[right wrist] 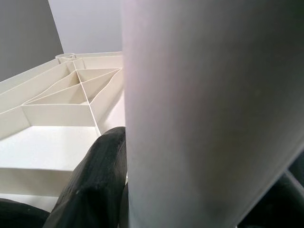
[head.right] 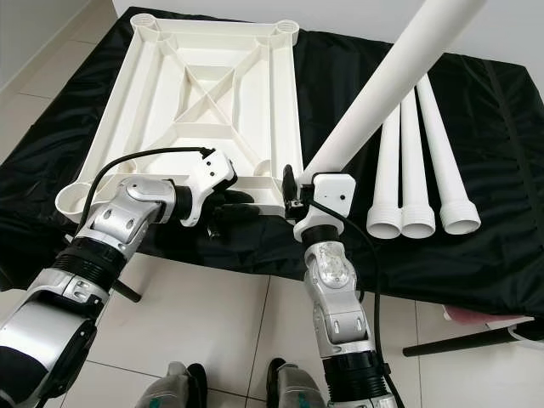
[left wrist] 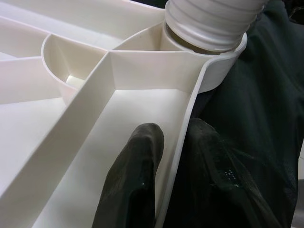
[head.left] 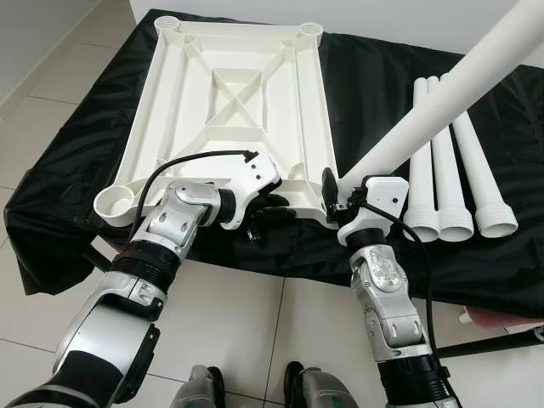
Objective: Building children table
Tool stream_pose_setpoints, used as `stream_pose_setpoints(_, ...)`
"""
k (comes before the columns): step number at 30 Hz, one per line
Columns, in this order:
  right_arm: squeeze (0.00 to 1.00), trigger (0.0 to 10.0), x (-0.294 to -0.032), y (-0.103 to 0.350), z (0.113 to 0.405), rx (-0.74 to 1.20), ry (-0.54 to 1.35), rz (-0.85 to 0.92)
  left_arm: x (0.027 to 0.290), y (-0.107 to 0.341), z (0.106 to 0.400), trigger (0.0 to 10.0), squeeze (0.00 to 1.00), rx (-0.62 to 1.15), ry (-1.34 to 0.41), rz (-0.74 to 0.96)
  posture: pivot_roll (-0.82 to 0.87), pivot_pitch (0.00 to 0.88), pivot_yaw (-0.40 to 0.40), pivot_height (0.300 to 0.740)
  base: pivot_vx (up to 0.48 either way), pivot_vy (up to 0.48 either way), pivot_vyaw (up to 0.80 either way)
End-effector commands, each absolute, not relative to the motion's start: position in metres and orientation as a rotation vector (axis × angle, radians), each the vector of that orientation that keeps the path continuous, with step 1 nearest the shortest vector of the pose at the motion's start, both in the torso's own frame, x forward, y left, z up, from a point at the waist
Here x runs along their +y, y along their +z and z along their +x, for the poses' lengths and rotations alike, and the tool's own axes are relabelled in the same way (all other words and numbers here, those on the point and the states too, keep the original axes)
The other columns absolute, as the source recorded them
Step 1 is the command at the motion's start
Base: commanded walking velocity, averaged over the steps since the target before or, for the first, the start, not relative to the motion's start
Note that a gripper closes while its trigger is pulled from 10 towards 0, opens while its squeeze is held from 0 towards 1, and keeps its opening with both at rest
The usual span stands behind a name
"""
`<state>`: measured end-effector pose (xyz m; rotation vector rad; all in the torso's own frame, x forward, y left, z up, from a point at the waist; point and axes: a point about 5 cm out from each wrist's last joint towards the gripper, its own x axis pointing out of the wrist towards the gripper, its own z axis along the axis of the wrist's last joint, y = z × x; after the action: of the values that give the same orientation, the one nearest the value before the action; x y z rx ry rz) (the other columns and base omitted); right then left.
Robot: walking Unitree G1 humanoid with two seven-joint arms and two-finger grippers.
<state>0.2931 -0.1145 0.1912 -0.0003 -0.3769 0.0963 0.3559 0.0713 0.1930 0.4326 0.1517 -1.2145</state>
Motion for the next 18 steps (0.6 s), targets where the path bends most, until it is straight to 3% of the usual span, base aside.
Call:
stream_pose_setpoints(1,0.00,10.0,-0.1153,0.1882,0.2937,-0.357,0.095,-0.005,0.0714,0.1946,0.3539,10.0,0.00,0.129,-1.220,0.405,-0.05,0.184,-0.003,0.740,0.000,0.000,0.00)
stream_pose_setpoints(10,0.00,10.0,-0.1202,0.1859,0.2982,-0.333,0.116,-0.022,0.0707,0.1939,0.3533,10.0,0.00,0.129,-1.220,0.401,-0.05,0.180,-0.006,0.740,0.000,0.000,0.00)
stream_pose_setpoints(11,0.00,9.3,-0.1215,0.1860,0.2988,-0.336,0.121,-0.028,0.0706,0.1939,0.3533,10.0,0.00,0.129,-1.220,0.400,-0.05,0.180,-0.006,0.740,0.000,0.000,0.00)
stream_pose_setpoints(12,0.00,9.3,-0.1215,0.1860,0.2988,-0.336,0.121,-0.028,0.0706,0.1939,0.3533,10.0,0.00,0.129,-1.220,0.400,-0.05,0.180,-0.006,0.740,0.000,0.000,0.00)
stream_pose_setpoints(13,0.00,0.5,-0.1231,0.1862,0.2993,-0.339,0.120,-0.031,0.0705,0.1938,0.3533,10.0,0.00,0.129,-1.219,0.399,-0.05,0.180,-0.006,0.740,0.000,0.000,0.00)
stream_pose_setpoints(15,0.00,0.0,-0.1231,0.1879,0.2986,-0.356,0.142,-0.019,0.0704,0.1938,0.3531,10.0,0.00,0.129,-1.219,0.398,-0.05,0.182,-0.007,0.740,0.000,0.000,0.00)
stream_pose_setpoints(17,0.00,0.0,-0.1238,0.1878,0.2988,-0.351,0.137,-0.023,0.0703,0.1936,0.3530,10.0,0.00,0.130,-1.219,0.397,-0.05,0.184,-0.008,0.740,0.000,0.000,0.00)
stream_pose_setpoints(18,0.00,10.0,-0.1243,0.1864,0.2994,-0.337,0.136,-0.027,0.0705,0.1933,0.3528,10.0,0.00,0.130,-1.219,0.396,-0.05,0.186,-0.009,0.740,0.000,0.000,0.00)
